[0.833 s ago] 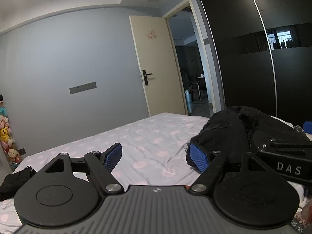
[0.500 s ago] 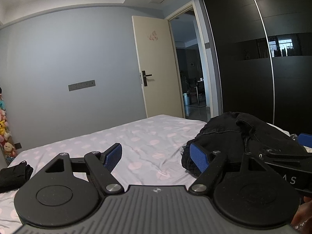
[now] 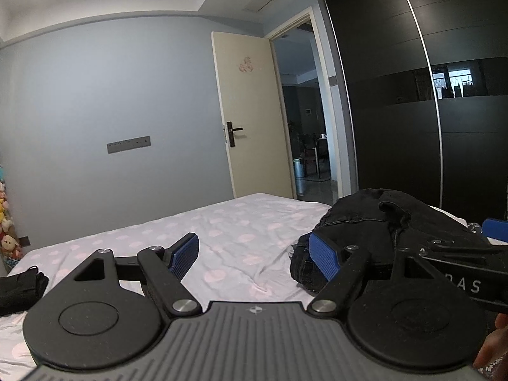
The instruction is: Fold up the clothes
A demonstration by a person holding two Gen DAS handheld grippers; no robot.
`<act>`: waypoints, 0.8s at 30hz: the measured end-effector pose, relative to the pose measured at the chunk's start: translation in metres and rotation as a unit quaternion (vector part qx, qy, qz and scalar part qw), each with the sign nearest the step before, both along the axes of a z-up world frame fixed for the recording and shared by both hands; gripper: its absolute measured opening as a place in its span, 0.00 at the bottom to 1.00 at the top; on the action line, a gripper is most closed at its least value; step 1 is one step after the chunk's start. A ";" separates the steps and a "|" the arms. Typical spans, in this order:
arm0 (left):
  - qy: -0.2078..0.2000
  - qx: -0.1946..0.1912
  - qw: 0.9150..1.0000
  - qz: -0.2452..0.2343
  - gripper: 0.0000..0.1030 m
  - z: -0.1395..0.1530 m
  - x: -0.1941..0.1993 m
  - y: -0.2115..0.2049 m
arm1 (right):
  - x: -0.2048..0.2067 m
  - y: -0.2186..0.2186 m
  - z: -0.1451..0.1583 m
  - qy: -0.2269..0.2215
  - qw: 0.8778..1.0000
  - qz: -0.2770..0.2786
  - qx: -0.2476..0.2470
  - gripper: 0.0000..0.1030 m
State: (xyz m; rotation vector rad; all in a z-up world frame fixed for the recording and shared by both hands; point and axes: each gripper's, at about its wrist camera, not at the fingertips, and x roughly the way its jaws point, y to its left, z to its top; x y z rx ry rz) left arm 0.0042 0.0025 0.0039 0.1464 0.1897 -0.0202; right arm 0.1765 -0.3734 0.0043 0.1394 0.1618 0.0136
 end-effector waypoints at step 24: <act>0.062 -0.009 0.998 -0.013 0.87 -0.005 0.020 0.001 | -0.001 -0.003 0.006 0.010 1.000 0.011 -0.016 0.99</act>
